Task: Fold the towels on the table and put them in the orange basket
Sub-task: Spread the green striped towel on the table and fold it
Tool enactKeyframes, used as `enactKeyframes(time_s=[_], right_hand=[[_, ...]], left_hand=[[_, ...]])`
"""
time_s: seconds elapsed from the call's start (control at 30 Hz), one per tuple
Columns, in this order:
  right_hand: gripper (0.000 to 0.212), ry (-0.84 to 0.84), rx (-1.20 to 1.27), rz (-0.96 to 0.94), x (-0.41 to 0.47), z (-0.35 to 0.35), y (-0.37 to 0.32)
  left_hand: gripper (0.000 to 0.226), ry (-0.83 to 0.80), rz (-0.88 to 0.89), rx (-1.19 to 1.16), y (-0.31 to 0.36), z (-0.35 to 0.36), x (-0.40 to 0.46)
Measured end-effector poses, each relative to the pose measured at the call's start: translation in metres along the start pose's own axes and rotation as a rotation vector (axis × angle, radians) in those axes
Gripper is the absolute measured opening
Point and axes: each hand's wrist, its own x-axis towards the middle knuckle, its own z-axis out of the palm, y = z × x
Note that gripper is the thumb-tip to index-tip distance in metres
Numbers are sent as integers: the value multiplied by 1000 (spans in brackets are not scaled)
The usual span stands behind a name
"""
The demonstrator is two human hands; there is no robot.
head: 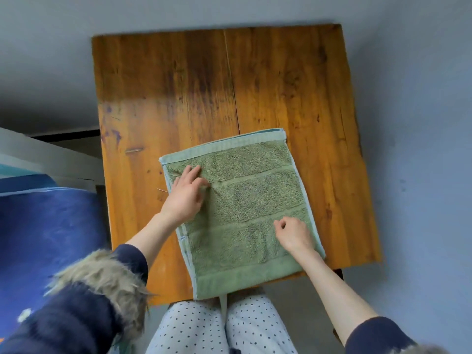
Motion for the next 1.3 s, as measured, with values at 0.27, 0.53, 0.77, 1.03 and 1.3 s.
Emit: enactKeyframes(time_s=[0.27,0.53,0.77,1.03,1.3], right_hand=[[53,160,-109,-331,13,-5,-35],[77,57,-234,-311,13,3,-43],[83,31,-256,-292,11,1,-47],[44,216,-24,-263,27,-25,-62],[38,432,141,-274,102,-92,-87]], left_hand=[[18,156,-556,-207,-15,22,-60],[16,136,-861,-558,-8,48,-72],[12,167,-893,-618,-22,46,-86],[9,269,-680,-595,-38,25,-70],[26,479,-568,-507,-46,-13,2]])
